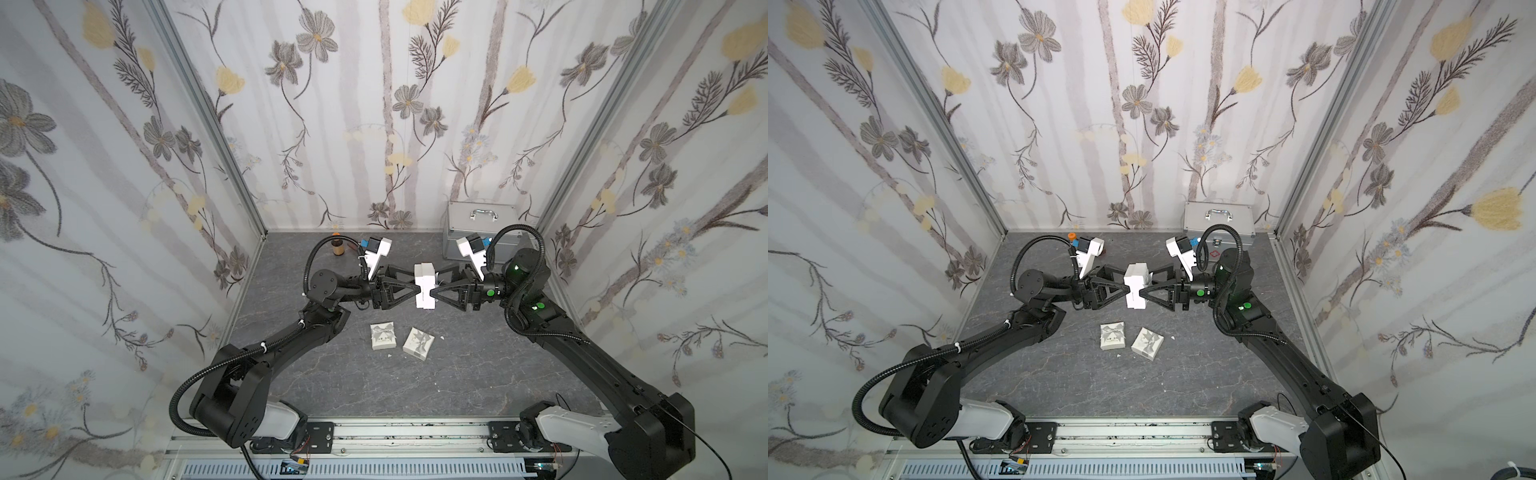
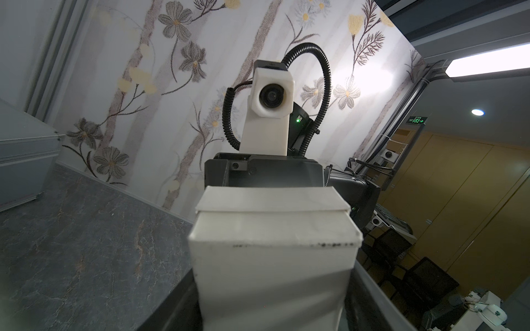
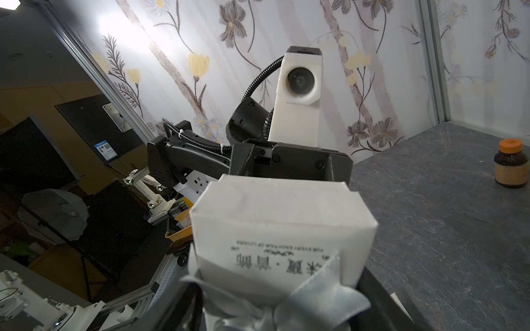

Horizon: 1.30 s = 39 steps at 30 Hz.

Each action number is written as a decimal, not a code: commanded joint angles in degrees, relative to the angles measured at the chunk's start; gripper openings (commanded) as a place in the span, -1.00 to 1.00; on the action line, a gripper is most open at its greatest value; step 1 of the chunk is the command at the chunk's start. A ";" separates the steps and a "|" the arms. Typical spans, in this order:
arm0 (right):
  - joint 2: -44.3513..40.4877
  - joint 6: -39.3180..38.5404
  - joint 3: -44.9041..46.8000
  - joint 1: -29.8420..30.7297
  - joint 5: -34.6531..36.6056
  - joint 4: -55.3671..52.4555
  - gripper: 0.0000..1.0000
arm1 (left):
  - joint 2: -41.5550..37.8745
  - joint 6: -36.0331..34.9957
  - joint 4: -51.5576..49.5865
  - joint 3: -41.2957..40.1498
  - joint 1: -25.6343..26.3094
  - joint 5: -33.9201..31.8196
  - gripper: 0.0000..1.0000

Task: Take the necklace out of the lift-off lid jewelry box
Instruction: Open the lid on the jewelry box, then place the lid at the center of the board.

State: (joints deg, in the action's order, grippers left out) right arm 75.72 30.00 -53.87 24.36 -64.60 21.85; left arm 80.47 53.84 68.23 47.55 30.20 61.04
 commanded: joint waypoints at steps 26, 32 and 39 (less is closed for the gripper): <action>23.94 -11.61 1.49 -13.04 60.51 -39.31 0.26 | -1.63 -3.43 -1.18 -1.10 -0.80 -3.99 0.15; 23.65 -14.09 -0.66 -12.94 62.65 -41.40 0.72 | -2.22 -3.11 -0.71 -1.36 -0.75 -3.90 0.15; 19.67 -17.14 -3.69 -12.99 57.42 -43.75 0.64 | -2.29 -2.39 -0.25 -1.06 -0.75 -3.30 0.15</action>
State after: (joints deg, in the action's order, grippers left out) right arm 97.06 15.29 -56.38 11.25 -3.38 -21.32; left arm 78.37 50.19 64.53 46.19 29.52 56.80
